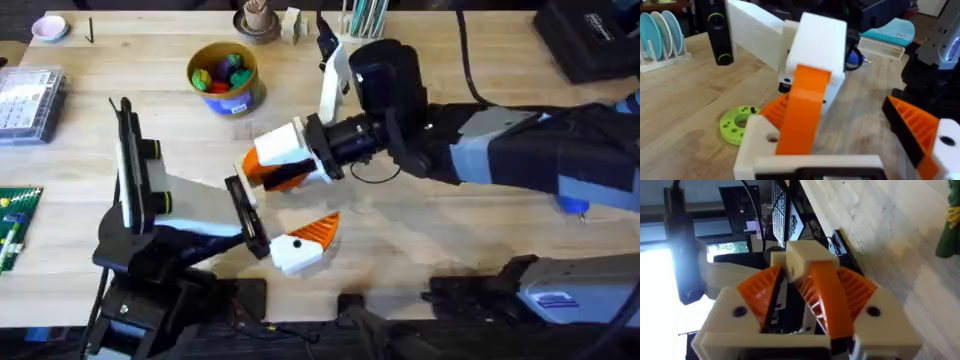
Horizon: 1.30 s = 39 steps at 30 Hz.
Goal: Pick up the gripper from the table and insert it into the empty holder that is missing its gripper. Then pick up a screw, insert it into the mounting hole, and use the screwdriver to tighten it. Finally, clean up the table by picking up the vegetable and placing it into the bucket.
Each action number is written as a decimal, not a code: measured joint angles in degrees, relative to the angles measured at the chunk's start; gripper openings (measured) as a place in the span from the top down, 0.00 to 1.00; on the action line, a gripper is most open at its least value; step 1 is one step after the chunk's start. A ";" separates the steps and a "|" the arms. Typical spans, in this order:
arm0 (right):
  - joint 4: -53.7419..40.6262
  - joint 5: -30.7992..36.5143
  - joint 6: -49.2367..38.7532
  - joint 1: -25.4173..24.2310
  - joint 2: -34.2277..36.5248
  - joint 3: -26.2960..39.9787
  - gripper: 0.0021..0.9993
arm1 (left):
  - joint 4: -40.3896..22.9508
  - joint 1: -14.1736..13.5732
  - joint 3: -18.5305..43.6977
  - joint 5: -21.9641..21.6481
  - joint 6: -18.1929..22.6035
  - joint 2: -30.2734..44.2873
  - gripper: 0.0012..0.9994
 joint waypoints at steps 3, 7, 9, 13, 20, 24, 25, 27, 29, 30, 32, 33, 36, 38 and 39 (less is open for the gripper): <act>-0.11 -0.49 -0.60 -0.44 0.17 0.00 0.26 | 0.02 -0.09 0.00 1.11 0.05 0.00 0.01; -0.04 -1.34 -1.49 -0.96 0.26 0.00 0.26 | 0.04 -0.20 0.00 2.33 0.20 0.00 0.01; 0.30 -1.71 -1.89 -1.50 0.26 0.00 0.26 | -0.07 -0.34 -0.04 3.04 0.19 0.00 0.01; 0.44 -2.34 -2.09 -2.79 0.26 0.00 0.25 | -0.03 -0.79 -0.07 4.21 0.22 0.00 0.01; 0.46 -2.76 -2.08 -3.25 0.26 0.00 0.25 | -0.03 -0.94 -0.07 4.96 0.24 0.00 0.01; 0.46 -2.76 -2.04 -3.14 0.26 0.00 0.25 | -0.03 -0.94 -0.07 4.95 0.23 0.00 0.01; 0.46 -2.77 -2.04 -3.14 0.26 0.00 0.25 | -0.03 -0.94 -0.07 4.92 0.24 0.00 0.01; 0.46 -2.90 -2.04 -3.14 0.26 0.00 0.25 | -0.03 -0.94 -0.07 4.68 0.21 0.00 0.01; 0.50 -2.98 -2.04 -3.14 0.26 0.00 0.25 | -0.03 -0.94 -0.07 4.02 -0.08 0.00 0.01; 0.52 -3.00 -2.04 -3.14 0.26 0.00 0.25 | -0.03 -0.94 -0.07 3.44 -0.36 0.00 0.01; 0.57 -3.04 -2.04 -3.10 0.26 0.00 0.25 | -0.03 -0.96 -0.07 1.93 -1.19 0.00 0.01; 0.59 -3.11 -2.02 -3.10 0.26 0.00 0.25 | -0.03 -0.96 -0.07 1.37 -1.50 0.00 0.01; 0.66 -3.22 -2.04 -3.10 0.26 0.00 0.25 | 0.00 -0.96 -0.07 -0.20 -2.25 0.00 0.01; 0.68 -3.23 -2.04 -3.10 0.26 0.00 0.25 | 0.02 -0.96 -0.07 -0.65 -2.60 0.00 0.01; 0.68 -3.24 -2.04 -3.10 0.26 0.00 0.25 | 0.04 -0.96 -0.07 -0.89 -2.67 0.00 0.01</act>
